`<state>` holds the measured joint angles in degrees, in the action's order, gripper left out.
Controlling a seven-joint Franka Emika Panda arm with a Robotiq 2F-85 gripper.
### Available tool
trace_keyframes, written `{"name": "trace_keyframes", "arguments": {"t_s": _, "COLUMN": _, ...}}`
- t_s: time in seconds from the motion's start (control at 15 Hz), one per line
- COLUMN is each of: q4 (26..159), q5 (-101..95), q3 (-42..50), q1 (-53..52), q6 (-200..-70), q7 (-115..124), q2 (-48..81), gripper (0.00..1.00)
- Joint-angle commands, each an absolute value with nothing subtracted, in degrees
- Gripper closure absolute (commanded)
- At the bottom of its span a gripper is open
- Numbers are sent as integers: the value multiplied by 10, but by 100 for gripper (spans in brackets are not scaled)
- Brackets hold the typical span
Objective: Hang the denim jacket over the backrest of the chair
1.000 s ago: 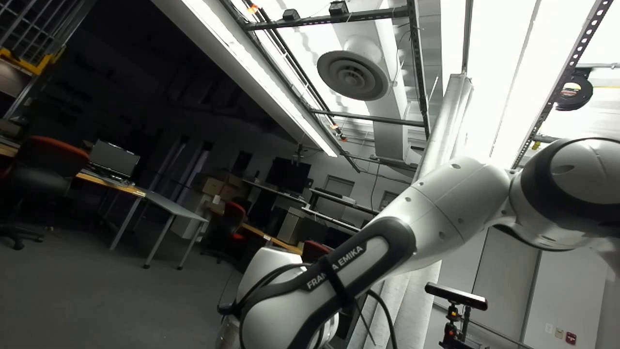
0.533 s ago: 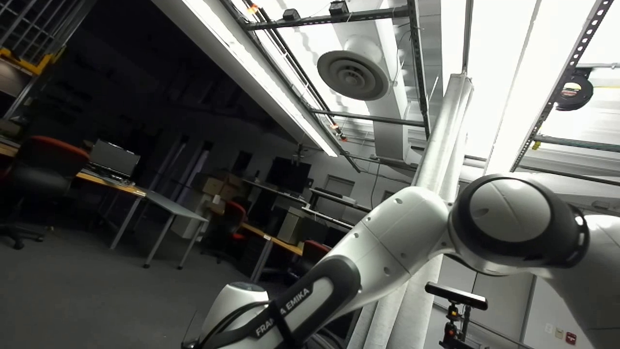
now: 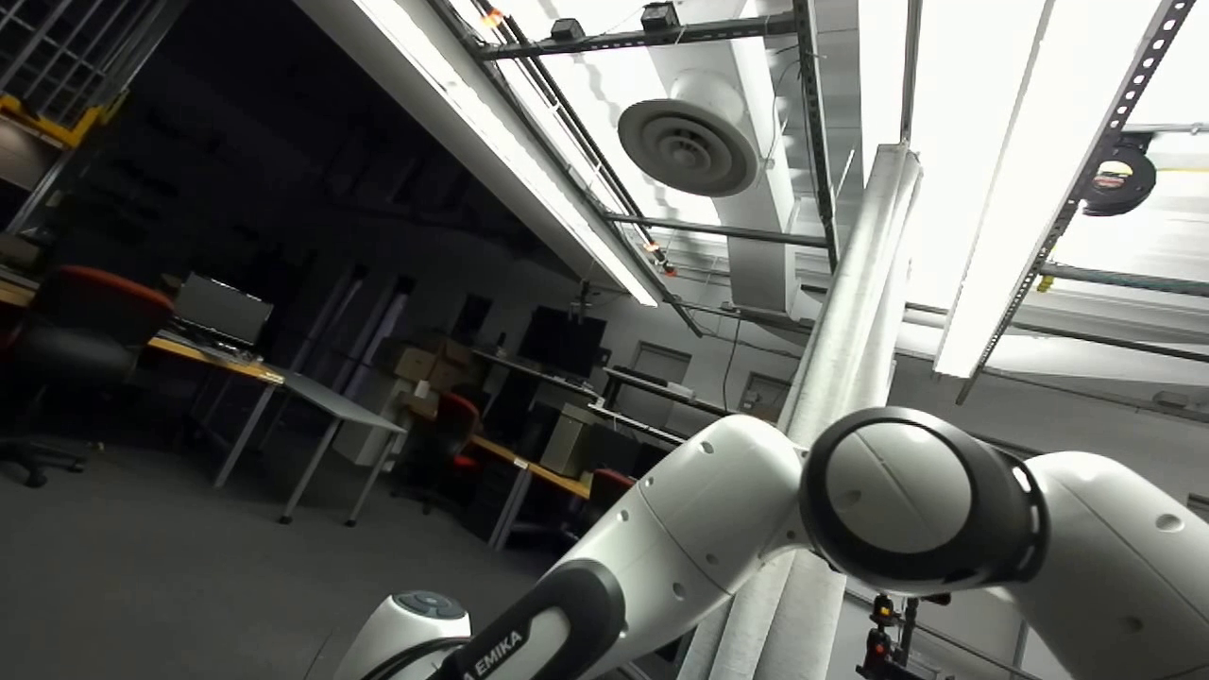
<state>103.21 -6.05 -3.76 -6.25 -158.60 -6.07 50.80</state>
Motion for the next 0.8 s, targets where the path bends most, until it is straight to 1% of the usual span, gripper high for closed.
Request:
{"name": "trace_keyframes", "arguments": {"t_s": 0.0, "q4": 982, "q5": -71, "q3": -34, "q1": -67, "q6": -1592, "q7": -73, "q2": 554, "gripper": 5}}
{"name": "trace_keyframes", "arguments": {"t_s": 0.07, "q4": 975, "q5": -70, "q3": -35, "q1": -65, "q6": -1590, "q7": -74, "q2": 562, "gripper": 8}}
{"name": "trace_keyframes", "arguments": {"t_s": 0.13, "q4": 968, "q5": -68, "q3": -38, "q1": -62, "q6": -1588, "q7": -76, "q2": 569, "gripper": 8}}
{"name": "trace_keyframes", "arguments": {"t_s": 0.2, "q4": 965, "q5": -68, "q3": -38, "q1": -53, "q6": -1588, "q7": -84, "q2": 574, "gripper": 16}}
{"name": "trace_keyframes", "arguments": {"t_s": 0.27, "q4": 960, "q5": -66, "q3": -39, "q1": -49, "q6": -1586, "q7": -86, "q2": 580, "gripper": 30}}
{"name": "trace_keyframes", "arguments": {"t_s": 0.33, "q4": 954, "q5": -66, "q3": -38, "q1": -52, "q6": -1584, "q7": -82, "q2": 586, "gripper": 40}}
{"name": "trace_keyframes", "arguments": {"t_s": 0.4, "q4": 950, "q5": -65, "q3": -37, "q1": -51, "q6": -1584, "q7": -81, "q2": 590, "gripper": 48}}
{"name": "trace_keyframes", "arguments": {"t_s": 0.47, "q4": 946, "q5": -65, "q3": -37, "q1": -51, "q6": -1585, "q7": -80, "q2": 594, "gripper": 58}}
{"name": "trace_keyframes", "arguments": {"t_s": 0.73, "q4": 940, "q5": -64, "q3": -37, "q1": -51, "q6": -1589, "q7": -77, "q2": 596, "gripper": 87}}
